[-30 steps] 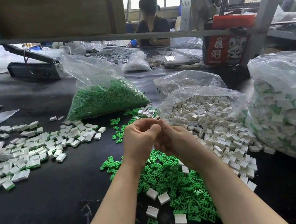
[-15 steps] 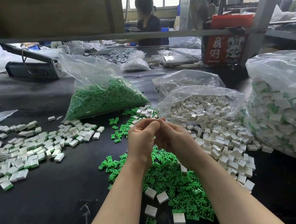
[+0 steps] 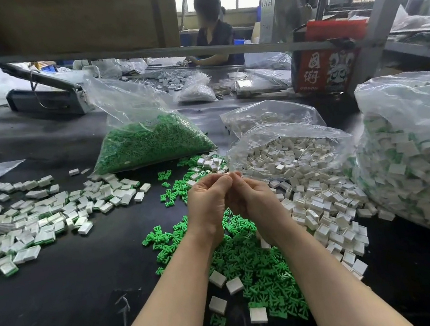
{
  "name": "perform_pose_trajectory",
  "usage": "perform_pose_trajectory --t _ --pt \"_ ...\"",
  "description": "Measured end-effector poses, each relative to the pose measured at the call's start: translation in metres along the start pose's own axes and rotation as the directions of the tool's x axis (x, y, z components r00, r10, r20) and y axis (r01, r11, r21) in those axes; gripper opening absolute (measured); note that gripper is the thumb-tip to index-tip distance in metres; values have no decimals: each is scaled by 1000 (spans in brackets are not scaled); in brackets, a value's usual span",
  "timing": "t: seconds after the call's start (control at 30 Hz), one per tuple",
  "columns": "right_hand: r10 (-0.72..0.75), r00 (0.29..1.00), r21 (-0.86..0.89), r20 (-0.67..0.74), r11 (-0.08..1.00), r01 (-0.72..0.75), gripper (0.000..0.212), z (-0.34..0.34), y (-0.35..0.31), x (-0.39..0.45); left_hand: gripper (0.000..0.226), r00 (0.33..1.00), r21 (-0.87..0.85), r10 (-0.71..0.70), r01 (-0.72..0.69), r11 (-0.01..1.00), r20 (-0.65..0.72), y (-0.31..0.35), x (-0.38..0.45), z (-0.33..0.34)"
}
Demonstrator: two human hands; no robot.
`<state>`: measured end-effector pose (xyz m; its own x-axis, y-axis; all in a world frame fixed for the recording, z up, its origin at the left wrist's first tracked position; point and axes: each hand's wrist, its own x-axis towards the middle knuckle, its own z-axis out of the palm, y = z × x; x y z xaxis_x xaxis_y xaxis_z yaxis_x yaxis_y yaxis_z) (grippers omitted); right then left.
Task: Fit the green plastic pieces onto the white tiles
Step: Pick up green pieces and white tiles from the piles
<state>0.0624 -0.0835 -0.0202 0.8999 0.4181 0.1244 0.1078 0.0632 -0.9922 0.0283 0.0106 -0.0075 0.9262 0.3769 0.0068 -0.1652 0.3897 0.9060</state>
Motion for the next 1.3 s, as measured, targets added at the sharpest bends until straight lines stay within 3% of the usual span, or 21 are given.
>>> perform_pose_trajectory --t 0.23,0.43,0.6,1.1,1.3 --pt "-18 1000 4 -4 1000 18 42 0 4 2 30 1000 -3 -9 9 1000 7 -3 1 -3" --pt "-7 1000 -7 1 1000 7 52 0 8 4 24 999 -20 -32 32 999 6 -7 3 -4" --pt "8 1000 -6 -7 1000 -8 43 0 8 4 22 999 -42 -39 39 998 5 -9 5 -4" --pt "22 999 -49 -28 999 -23 50 1 6 2 17 1000 23 -29 29 999 -9 -9 3 -3" --pt "109 989 160 100 979 -124 49 0 -9 -1 15 1000 4 14 -14 1000 9 -5 4 -9"
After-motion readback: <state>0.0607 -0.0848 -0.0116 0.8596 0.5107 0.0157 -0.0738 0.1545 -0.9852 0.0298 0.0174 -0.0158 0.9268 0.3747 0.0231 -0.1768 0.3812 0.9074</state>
